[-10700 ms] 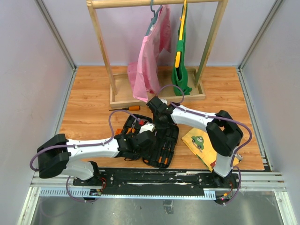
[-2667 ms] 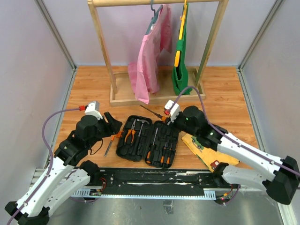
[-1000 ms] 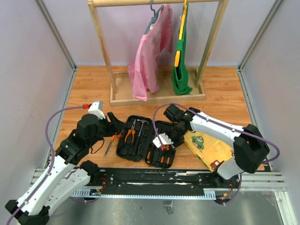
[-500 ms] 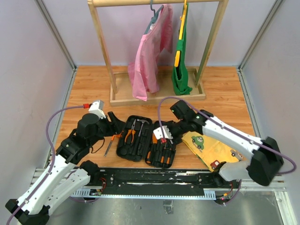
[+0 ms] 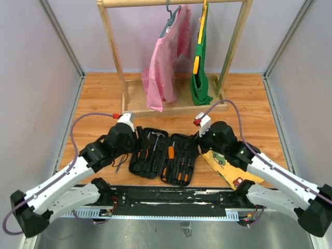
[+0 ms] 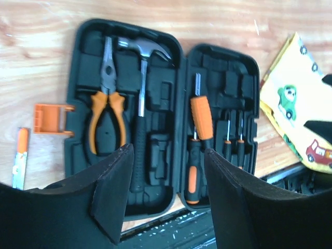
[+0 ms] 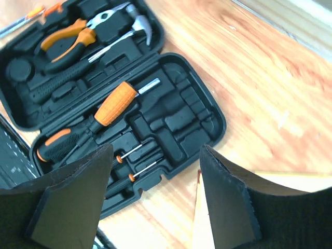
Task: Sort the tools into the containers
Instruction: Place the screwdriver in the storage box.
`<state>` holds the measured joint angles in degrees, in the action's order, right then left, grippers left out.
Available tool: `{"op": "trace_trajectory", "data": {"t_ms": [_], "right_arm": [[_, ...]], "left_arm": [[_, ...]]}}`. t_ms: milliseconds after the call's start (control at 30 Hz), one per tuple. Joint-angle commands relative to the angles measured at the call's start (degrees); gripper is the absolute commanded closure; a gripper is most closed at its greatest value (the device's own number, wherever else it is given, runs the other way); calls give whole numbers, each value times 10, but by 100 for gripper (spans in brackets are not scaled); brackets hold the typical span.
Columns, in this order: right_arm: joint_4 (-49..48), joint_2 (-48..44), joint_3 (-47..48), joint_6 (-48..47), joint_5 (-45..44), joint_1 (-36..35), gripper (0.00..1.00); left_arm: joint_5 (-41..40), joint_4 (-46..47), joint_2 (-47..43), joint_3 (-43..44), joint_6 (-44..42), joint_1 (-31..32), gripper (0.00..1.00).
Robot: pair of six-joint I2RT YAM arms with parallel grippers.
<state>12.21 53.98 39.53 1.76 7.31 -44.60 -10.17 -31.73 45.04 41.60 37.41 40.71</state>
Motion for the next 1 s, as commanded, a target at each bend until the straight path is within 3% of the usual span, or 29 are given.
{"op": "trace_trajectory", "data": {"t_ms": [0, 167, 400, 600, 967], "right_arm": [[66, -56, -30, 225, -139, 7, 31], [105, -139, -85, 343, -207, 7, 30], [114, -298, -164, 416, -245, 7, 34], [128, -387, -205, 426, -249, 7, 34], [154, -418, -216, 409, -245, 7, 34]], "left_arm": [[-107, 23, 64, 31, 65, 101, 39], [-183, 48, 175, 59, 124, 179, 39], [-233, 57, 340, 131, 175, 230, 38], [-237, 51, 404, 165, 201, 236, 37], [-217, 47, 460, 175, 214, 242, 40]]}}
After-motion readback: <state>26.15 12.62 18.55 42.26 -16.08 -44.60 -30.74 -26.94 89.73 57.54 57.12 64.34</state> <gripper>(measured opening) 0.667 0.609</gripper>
